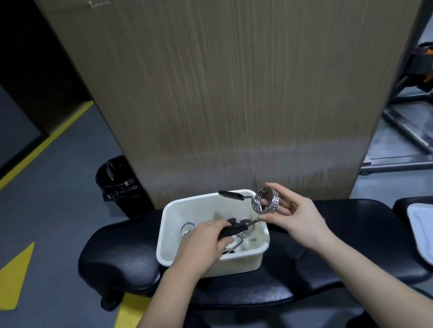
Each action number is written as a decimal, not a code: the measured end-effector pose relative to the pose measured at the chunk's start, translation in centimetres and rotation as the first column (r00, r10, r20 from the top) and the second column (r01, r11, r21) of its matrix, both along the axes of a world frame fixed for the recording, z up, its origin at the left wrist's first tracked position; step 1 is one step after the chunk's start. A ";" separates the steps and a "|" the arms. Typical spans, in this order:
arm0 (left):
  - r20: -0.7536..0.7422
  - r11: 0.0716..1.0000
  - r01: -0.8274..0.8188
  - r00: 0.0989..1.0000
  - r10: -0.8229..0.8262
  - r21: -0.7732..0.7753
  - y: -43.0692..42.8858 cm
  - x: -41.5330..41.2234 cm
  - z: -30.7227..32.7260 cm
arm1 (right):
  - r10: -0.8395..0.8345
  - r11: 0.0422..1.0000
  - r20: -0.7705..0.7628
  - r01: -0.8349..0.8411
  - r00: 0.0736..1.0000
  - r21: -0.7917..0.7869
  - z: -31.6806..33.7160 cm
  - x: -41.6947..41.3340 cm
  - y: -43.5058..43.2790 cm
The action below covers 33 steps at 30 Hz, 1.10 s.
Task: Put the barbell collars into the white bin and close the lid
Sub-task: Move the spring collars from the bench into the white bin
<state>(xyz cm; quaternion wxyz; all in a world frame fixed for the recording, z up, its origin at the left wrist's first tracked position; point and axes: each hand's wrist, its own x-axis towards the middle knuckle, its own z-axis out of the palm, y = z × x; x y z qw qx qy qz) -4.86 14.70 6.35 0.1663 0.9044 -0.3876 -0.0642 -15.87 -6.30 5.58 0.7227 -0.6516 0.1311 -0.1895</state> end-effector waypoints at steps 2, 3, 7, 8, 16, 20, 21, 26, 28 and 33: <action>0.020 0.998 -0.055 0.998 0.055 -0.006 0.9 0.4 -0.1 | 0.046 0.998 0.004 -0.046 0.999 -0.047 -0.1 0.9 1.0; 0.048 0.997 -0.078 0.996 0.078 -0.013 1.4 0.6 -0.3 | 0.050 0.997 0.000 -0.050 0.999 -0.060 -0.1 1.3 1.4; 0.165 0.991 -0.133 0.978 0.128 0.019 2.9 0.5 -0.9 | 0.152 0.969 -0.121 -0.172 0.981 -0.177 0.1 2.5 1.8; 0.184 0.990 -0.142 0.974 0.134 0.028 3.4 0.6 -1.0 | 0.190 0.947 -0.193 -0.232 0.963 -0.221 0.2 2.7 1.7; 0.261 0.974 -0.200 0.951 0.166 0.109 6.9 1.1 -0.9 | -0.087 0.924 -0.390 -0.072 0.917 -0.376 -4.6 5.5 3.6; 0.261 0.972 -0.202 0.951 0.166 0.117 7.7 1.6 -1.3 | -0.253 0.918 -0.323 0.122 0.912 -0.376 -6.3 5.7 4.2; 0.255 0.973 -0.198 0.953 0.163 0.116 7.8 1.7 -1.4 | -0.263 0.932 -0.355 0.140 0.897 -0.335 -6.4 5.7 4.0; 0.243 0.976 -0.138 0.965 0.095 0.168 6.2 2.3 -1.5 | -0.279 0.952 -0.441 0.187 0.853 -0.241 -7.1 5.4 3.7; 0.213 0.976 -0.108 0.975 0.067 0.189 5.2 2.9 -1.8 | -0.293 0.948 -0.436 0.198 0.851 -0.250 -7.2 5.6 3.7; 0.032 0.939 -0.146 0.989 0.144 0.312 1.9 4.3 -3.0 | -0.315 0.936 -0.408 0.210 0.857 -0.282 -7.2 5.7 3.8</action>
